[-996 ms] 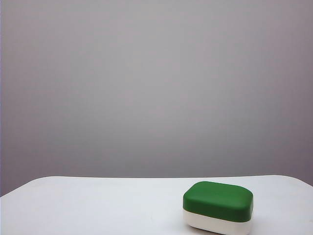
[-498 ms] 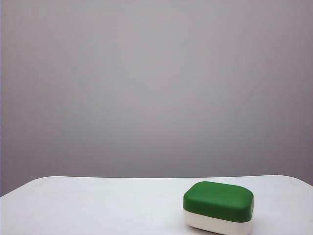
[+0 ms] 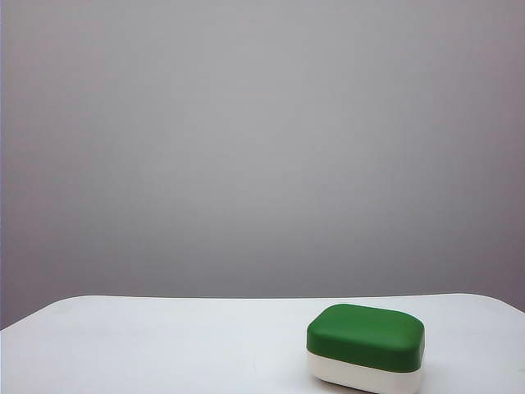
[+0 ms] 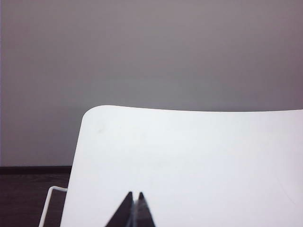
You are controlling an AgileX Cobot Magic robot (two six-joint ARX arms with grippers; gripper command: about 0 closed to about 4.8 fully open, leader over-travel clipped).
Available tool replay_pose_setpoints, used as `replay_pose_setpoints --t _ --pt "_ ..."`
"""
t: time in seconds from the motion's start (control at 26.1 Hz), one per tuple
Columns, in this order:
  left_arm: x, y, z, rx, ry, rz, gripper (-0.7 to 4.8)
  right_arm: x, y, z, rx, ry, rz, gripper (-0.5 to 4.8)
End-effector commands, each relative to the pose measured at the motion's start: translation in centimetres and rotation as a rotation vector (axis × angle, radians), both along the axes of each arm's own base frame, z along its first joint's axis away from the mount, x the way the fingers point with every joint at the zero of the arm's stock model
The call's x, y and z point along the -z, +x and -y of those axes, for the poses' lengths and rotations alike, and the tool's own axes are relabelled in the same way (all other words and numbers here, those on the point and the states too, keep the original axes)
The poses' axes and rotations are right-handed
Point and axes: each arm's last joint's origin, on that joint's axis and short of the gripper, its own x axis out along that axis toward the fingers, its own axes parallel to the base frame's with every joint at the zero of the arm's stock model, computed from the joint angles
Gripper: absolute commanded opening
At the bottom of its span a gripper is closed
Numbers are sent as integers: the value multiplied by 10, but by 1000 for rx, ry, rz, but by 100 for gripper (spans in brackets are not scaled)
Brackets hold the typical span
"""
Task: Pick up the foam mahjong on the table and turn it over.
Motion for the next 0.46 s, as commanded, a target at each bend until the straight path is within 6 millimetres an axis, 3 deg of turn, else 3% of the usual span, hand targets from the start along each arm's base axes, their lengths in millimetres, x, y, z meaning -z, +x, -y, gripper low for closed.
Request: replay_pose_setpoints --t 0.04,0.46 --pt "0 0 0 1 4 -6 -6 2 0 0 -2 7 -6 2" --pt "0 0 0 1 4 -6 -6 2 0 -1 -6 49 -11 4"
